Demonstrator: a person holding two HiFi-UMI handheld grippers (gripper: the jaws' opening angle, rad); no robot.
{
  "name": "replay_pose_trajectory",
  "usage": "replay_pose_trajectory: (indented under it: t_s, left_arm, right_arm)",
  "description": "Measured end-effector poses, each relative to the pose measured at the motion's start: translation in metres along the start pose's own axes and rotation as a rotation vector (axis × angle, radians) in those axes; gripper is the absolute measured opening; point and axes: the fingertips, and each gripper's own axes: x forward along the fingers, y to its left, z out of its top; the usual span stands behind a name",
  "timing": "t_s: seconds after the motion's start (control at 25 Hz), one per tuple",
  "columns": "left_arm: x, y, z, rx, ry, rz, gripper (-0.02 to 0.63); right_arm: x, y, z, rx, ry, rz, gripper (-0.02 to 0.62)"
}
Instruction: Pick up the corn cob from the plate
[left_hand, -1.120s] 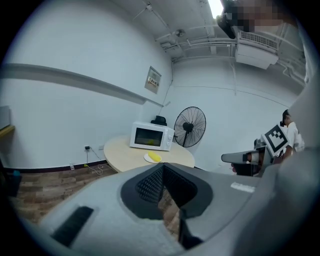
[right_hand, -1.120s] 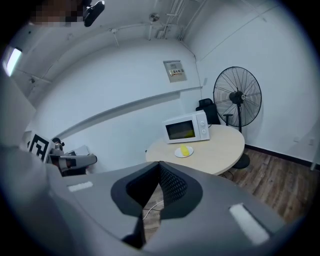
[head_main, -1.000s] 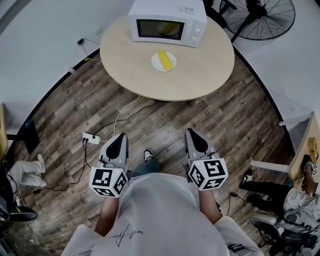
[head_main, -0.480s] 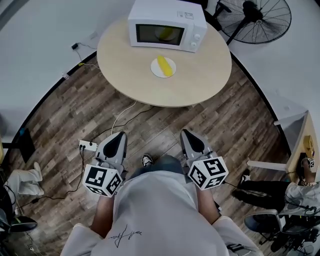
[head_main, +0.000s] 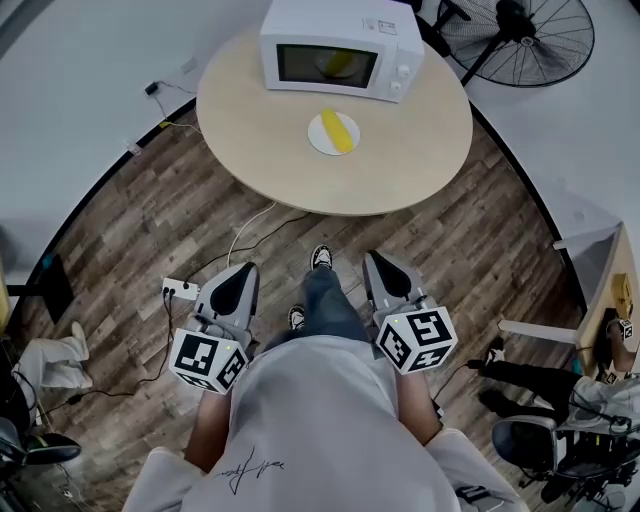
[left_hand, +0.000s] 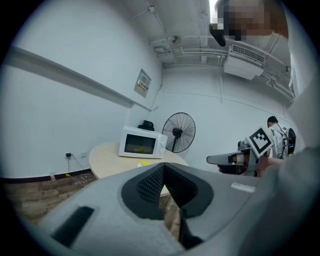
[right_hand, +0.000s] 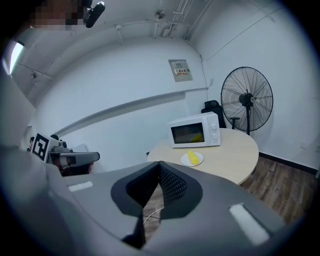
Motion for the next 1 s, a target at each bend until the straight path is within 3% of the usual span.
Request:
replay_pose_trajectory:
  t_s: [0.28,0.48,1.0]
  left_arm:
    - [0.034,0.025,0.014,0.067,0.030,0.057,-0.002]
    - [0.065,0.040,0.029,0.051,0.029,0.063,-0.003]
    - [0.145,0.070,0.059,-0.035,-0.013,-0.009,-0.002]
  right_arm:
    - [0.033,-0.018,0.027,0.001,-0.035,0.009,0.012]
    - [0.062,-0.034,0.045,0.003,-0.035,0.021,0.012]
    - [0.148,-0.063,0.092,-0.022,-0.068,0.117,0.012]
